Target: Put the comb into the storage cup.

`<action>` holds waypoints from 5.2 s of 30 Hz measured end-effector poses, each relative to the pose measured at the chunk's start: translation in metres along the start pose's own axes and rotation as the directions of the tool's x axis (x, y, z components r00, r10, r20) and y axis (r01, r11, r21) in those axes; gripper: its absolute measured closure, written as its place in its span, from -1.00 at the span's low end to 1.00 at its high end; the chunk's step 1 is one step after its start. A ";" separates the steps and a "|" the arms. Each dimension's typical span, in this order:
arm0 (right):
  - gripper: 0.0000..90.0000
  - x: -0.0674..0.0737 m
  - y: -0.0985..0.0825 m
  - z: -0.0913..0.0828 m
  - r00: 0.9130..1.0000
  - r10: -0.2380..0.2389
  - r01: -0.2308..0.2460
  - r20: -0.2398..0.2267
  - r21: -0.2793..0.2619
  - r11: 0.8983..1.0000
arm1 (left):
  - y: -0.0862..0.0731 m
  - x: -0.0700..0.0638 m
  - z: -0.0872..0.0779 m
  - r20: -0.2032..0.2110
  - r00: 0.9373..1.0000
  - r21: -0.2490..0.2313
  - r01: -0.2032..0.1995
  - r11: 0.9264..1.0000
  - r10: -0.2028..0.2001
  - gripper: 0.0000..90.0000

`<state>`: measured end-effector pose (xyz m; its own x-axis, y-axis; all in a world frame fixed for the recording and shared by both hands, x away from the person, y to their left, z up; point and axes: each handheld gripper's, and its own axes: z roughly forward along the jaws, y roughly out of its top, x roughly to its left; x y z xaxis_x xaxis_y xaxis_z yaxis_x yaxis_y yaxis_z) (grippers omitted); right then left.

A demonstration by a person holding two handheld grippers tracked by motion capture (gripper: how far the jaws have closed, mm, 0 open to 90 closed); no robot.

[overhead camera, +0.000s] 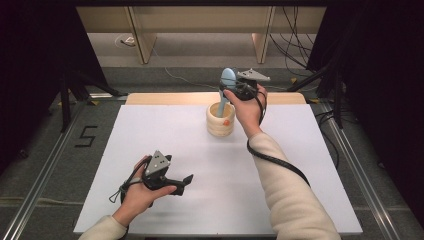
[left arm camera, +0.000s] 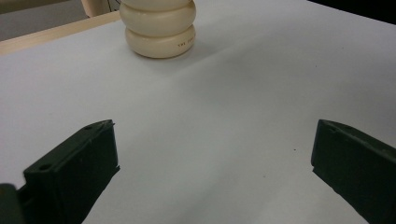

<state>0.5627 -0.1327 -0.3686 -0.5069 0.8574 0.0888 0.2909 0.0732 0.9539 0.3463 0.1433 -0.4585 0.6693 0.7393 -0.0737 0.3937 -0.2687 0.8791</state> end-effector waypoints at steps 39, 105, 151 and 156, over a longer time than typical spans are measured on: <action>0.10 -0.002 -0.016 0.010 0.999 0.043 -0.042 -0.005 0.032 0.999 | 0.000 0.000 0.001 0.005 1.000 0.000 0.000 1.000 0.000 -1.00; -0.13 -0.036 -0.039 -0.004 0.979 0.201 -0.202 0.021 0.060 0.978 | -0.001 -0.001 0.002 0.009 1.000 0.009 -0.002 1.000 0.002 -0.99; -0.66 -0.038 -0.049 -0.023 0.990 0.141 -0.141 0.010 0.083 0.987 | -0.001 -0.001 0.003 0.007 1.000 0.011 -0.001 1.000 0.000 -0.99; -0.67 -0.037 -0.047 -0.029 0.992 0.128 -0.127 0.001 0.081 0.989 | -0.002 -0.001 0.003 0.007 1.000 0.013 0.000 1.000 0.000 -0.99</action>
<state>0.5443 -0.1826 -0.4081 -0.4648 0.8602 0.2097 0.4180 0.0044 0.9084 0.3471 0.1415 -0.4614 0.6738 0.7349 -0.0767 0.4018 -0.2773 0.8728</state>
